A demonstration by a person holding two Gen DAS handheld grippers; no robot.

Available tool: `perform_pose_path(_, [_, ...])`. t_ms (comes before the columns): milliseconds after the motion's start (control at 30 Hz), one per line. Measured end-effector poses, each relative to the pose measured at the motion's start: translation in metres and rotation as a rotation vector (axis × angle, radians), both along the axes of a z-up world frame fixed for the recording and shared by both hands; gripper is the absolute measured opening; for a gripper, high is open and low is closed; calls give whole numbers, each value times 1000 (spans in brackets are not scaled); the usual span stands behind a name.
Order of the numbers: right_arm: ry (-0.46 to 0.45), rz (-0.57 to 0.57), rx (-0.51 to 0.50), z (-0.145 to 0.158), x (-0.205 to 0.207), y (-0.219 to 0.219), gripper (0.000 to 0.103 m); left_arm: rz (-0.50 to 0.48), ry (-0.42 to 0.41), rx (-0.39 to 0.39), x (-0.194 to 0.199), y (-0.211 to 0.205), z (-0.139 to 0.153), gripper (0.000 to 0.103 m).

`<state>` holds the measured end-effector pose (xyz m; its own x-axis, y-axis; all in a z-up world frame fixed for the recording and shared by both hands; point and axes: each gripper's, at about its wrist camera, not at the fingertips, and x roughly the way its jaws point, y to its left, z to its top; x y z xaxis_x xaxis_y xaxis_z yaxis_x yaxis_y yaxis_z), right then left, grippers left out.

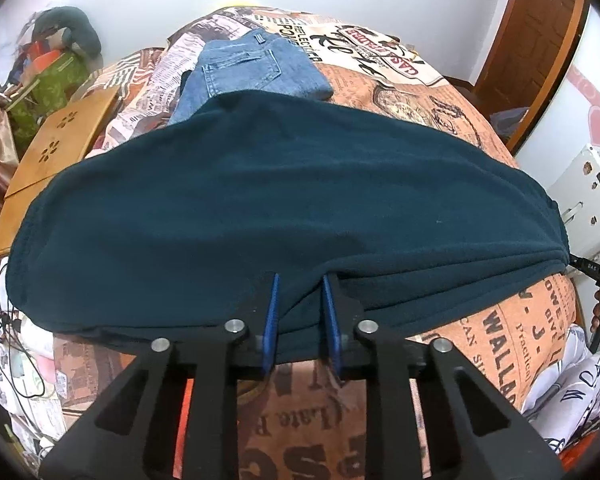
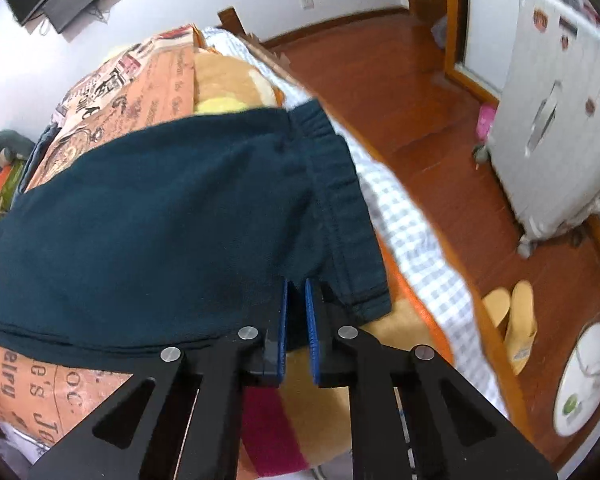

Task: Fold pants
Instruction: 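Pinch the folded edge of the navy pants with both grippers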

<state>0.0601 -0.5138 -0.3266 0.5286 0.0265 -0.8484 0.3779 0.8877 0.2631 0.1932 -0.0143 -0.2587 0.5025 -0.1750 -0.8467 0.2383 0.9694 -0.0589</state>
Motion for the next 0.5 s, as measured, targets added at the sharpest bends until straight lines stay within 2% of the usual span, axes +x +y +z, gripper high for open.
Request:
perform_pose_path(200, [8,11,-53,6,-8,-1,5,1,-12,-5,-4,4,4,14])
perform_pose_path(367, [53,5,-82,5,-12,-3,4,-11,-22,6,-14,8,11,10])
perform_pose_path(500, [27,34,-67,24,-19,1,5,3,-11,12,-16,11,16,9])
